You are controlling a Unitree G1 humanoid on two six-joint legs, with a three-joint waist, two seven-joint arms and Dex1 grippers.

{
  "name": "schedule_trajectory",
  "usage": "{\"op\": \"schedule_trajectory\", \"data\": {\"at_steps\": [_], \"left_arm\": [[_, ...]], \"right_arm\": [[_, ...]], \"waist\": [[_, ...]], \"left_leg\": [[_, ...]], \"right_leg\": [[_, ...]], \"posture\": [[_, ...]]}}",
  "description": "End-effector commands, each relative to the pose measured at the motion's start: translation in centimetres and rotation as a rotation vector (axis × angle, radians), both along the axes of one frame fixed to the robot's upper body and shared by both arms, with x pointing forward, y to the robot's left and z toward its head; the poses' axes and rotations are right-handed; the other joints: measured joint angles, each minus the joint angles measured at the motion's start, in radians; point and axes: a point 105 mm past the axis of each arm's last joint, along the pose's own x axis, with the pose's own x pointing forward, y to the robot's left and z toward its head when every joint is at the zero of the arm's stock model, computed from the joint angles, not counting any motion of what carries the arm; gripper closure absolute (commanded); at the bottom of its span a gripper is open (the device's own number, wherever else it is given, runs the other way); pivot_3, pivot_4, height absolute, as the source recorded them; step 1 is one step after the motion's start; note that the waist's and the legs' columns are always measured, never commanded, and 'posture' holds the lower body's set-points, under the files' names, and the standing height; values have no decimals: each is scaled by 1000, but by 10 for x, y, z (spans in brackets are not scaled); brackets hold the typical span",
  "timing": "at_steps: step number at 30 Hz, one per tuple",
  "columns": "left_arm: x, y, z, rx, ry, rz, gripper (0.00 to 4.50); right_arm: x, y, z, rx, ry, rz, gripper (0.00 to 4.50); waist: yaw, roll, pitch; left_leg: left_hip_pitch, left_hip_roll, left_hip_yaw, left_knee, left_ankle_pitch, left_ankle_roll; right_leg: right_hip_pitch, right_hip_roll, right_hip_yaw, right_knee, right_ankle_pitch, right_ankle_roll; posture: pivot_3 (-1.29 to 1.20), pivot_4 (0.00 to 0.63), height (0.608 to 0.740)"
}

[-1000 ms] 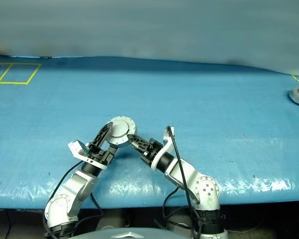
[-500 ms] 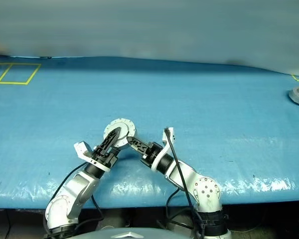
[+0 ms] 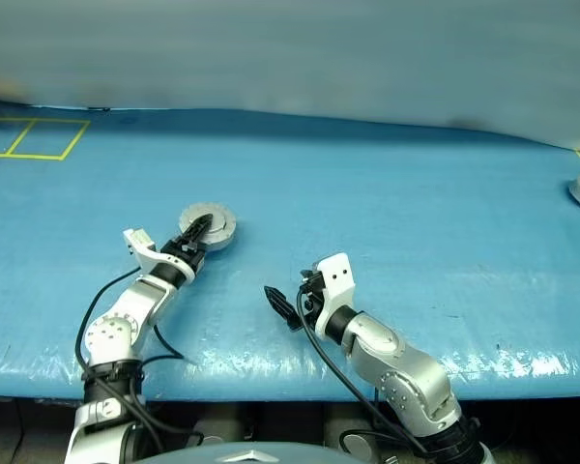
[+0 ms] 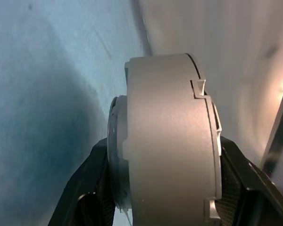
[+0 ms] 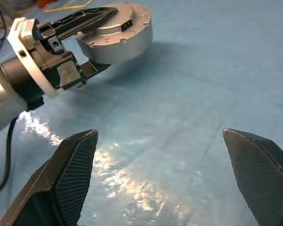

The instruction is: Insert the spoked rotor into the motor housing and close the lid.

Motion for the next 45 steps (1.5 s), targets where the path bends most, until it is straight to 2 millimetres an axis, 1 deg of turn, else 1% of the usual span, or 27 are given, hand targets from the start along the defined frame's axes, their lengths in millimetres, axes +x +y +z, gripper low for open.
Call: {"op": "schedule_trajectory", "data": {"at_steps": [1,4,6,9,11,15,17,18,21,24,28,31,33,35,36,38,40,41,42,43,45], "left_arm": [[28,6,26,32,-84,28,2146],[52,4,33,52,-80,43,2146],[65,-1,36,83,-79,34,2146],[80,-12,41,102,-68,19,2146],[87,-21,43,113,-55,6,2146],[93,-36,41,150,-27,-20,2146],[93,-39,38,169,-9,-29,1389],[93,-39,36,171,-1,-30,1136],[91,-37,29,185,23,-34,95],[87,-28,17,216,70,-36,37],[76,-13,0,271,134,-52,37],[61,3,-13,294,189,-59,37],[49,11,-18,301,211,-56,37],[27,15,-21,480,165,-113,37],[14,13,-21,533,134,-146,37],[-4,11,-20,601,94,-179,37],[-22,15,-19,767,30,-186,37],[-29,15,-17,831,-5,-189,37],[-37,16,-15,944,-53,-195,37],[-43,14,-12,1047,-108,-205,37],[-53,9,-4,1147,-220,-196,37]], "right_arm": [[3,-4,11,-46,-162,-49,0],[1,-4,4,-88,-180,-48,0],[0,-3,-1,-77,-151,-64,0],[1,-2,-4,-120,-175,-83,0],[-1,-1,-7,-145,-193,-76,0],[-4,2,-8,-159,-222,-60,0],[-4,2,-10,-152,-215,-69,0],[-5,2,-10,-149,-210,-73,0],[-5,2,-12,-140,-198,-87,0],[-6,2,-13,-139,-188,-84,0],[-6,4,-18,-133,-157,-71,0],[-6,10,-23,-134,-127,-21,0],[-7,13,-23,-121,-119,-8,0],[-7,16,-19,-64,-108,6,0],[-6,17,-16,-37,-103,12,0],[-5,17,-13,-12,-99,15,0],[-1,13,-11,-5,-102,1,0],[0,11,-10,-5,-104,-5,0],[1,8,-11,-8,-102,-17,0],[2,6,-11,-16,-106,-29,0],[4,-1,-8,-30,-144,-67,0]], "waist": [[-1,0,0],[-1,-1,1],[-1,-2,1],[-1,-2,2],[-2,-3,2],[-4,-3,2],[-5,-3,3],[-6,-3,2],[-7,-3,2],[-11,-3,2],[-20,-3,2],[-31,-2,2],[-35,-2,1],[-42,-2,1],[-49,-1,0],[-49,1,-2],[-43,1,-2],[-40,1,-2],[-36,1,-2],[-33,1,-2],[-27,1,-2]], "left_leg": [[-1,0,0,0,0,0],[-1,-1,0,0,0,0],[-1,-1,0,0,0,0],[-1,-1,-1,-1,0,0],[-1,-1,-1,-1,0,0],[-2,-2,-1,-2,0,0],[-2,-1,-1,-2,0,0],[-1,-1,-1,-2,0,0],[-1,-1,-1,-2,0,0],[0,-1,0,-1,0,0],[3,-1,0,-1,0,-1],[6,-1,0,-2,0,-1],[10,0,2,-3,1,-1],[16,0,3,-5,1,-1],[17,0,3,-6,1,-2],[20,0,4,-9,1,-2],[20,0,4,-9,1,-2],[20,0,4,-9,1,-3],[21,0,4,-9,1,-3],[21,0,5,-9,2,-3],[21,0,8,-9,2,-3]], "right_leg": [[0,0,0,0,0,1],[0,0,0,-1,1,2],[0,-1,0,-1,1,2],[0,-1,0,-1,1,2],[0,-1,0,-1,1,2],[0,-1,0,-2,0,3],[-1,-1,0,-2,0,3],[-1,-1,0,-1,0,3],[-1,-1,0,-1,0,3],[1,-2,0,0,0,3],[2,-2,0,2,0,4],[4,-1,1,3,0,3],[7,-1,3,4,0,3],[10,-2,5,4,0,3],[10,-1,6,4,0,3],[11,-1,9,5,0,3],[11,-2,9,5,0,3],[11,-2,9,5,0,2],[11,-2,9,5,-1,1],[11,-2,9,5,-3,-3],[10,-2,9,5,-4,-6]], "posture": [[0,150,740],[0,150,740],[0,150,740],[0,150,740],[0,150,740],[0,150,740],[0,150,740],[0,150,740],[0,150,740],[0,150,740],[0,150,740],[0,150,740],[0,150,740],[0,150,740],[0,150,740],[0,150,740],[0,150,740],[0,150,740],[0,150,740],[0,150,740],[0,150,740]]}}
